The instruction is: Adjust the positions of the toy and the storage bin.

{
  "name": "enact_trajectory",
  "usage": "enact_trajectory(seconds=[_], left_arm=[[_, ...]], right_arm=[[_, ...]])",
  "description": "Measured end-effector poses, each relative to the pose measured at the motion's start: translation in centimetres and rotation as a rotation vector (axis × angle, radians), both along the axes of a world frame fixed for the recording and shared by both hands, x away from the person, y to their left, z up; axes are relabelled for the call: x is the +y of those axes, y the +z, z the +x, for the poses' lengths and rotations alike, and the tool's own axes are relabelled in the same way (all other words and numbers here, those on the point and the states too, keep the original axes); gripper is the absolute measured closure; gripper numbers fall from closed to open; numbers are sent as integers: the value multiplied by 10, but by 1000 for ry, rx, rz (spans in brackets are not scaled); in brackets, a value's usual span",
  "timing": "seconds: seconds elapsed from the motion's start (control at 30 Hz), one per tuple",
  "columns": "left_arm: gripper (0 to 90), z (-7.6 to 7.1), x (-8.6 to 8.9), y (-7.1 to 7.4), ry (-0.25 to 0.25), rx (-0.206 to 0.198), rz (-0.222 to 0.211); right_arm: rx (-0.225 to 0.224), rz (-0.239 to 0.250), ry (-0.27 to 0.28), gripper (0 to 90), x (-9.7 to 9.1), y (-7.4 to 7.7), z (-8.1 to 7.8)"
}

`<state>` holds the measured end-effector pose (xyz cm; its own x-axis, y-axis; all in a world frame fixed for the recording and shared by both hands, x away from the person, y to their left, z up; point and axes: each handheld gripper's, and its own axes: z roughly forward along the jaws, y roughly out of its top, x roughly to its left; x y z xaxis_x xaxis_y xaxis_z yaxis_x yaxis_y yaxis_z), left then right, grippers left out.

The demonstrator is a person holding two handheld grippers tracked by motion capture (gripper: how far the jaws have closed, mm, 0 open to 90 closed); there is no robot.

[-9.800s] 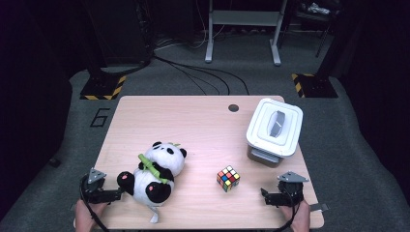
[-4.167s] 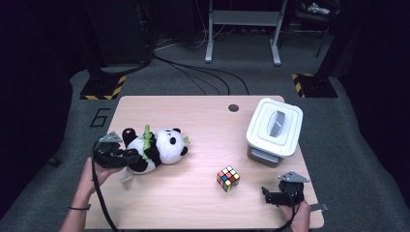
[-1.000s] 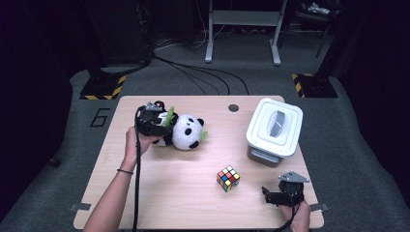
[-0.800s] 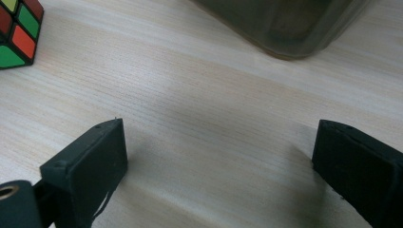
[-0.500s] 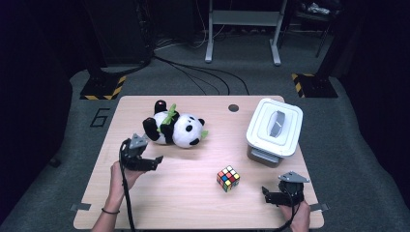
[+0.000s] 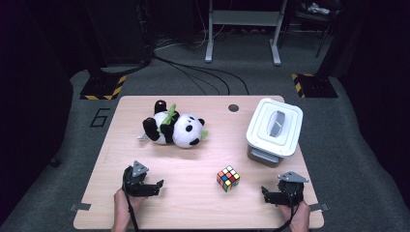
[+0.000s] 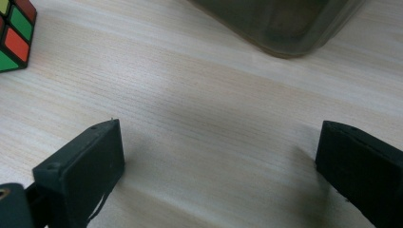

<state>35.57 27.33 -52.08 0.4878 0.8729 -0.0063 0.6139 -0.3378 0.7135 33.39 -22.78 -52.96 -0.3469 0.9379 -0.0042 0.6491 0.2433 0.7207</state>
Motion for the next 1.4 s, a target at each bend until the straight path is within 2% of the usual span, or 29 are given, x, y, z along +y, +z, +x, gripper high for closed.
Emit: enact_trajectory(seconds=[0.1,0.23,0.33,0.43,0.5,0.63,0.8,0.9,0.93,1.07,1.1,1.13,1.4], left_arm=[[72,0,-3,-7,1,-2,10],[65,-1,-5,-10,13,-19,-6],[60,-1,-5,-9,-8,-23,10],[60,-1,-6,-10,-2,-26,8],[62,-1,-5,-9,-8,-20,12],[59,-1,-6,-10,-22,-22,7],[43,-1,-8,-10,-14,-22,-3],[43,-2,-9,-10,-13,-18,-6],[43,-2,-8,-10,-28,-16,8],[43,-2,-8,-10,-29,-17,7],[43,-2,-8,-9,-35,-7,5],[43,-2,-9,-10,-31,-20,-6],[43,-3,-9,-10,-41,-16,-1]], right_arm=[[-1,0,1,14,0,0,0],[3,4,-16,4,1,0,0],[2,2,-20,1,1,0,0],[2,-6,-18,0,1,0,-1],[6,1,-37,0,2,0,-1],[15,0,-41,0,2,1,0],[26,-12,-33,0,0,2,1],[35,12,-32,0,2,4,-1],[32,11,-30,0,3,5,-2],[28,41,-5,0,11,11,-7],[25,35,14,0,13,13,-8],[25,35,20,0,16,15,-9],[11,48,94,0,40,24,-14]])
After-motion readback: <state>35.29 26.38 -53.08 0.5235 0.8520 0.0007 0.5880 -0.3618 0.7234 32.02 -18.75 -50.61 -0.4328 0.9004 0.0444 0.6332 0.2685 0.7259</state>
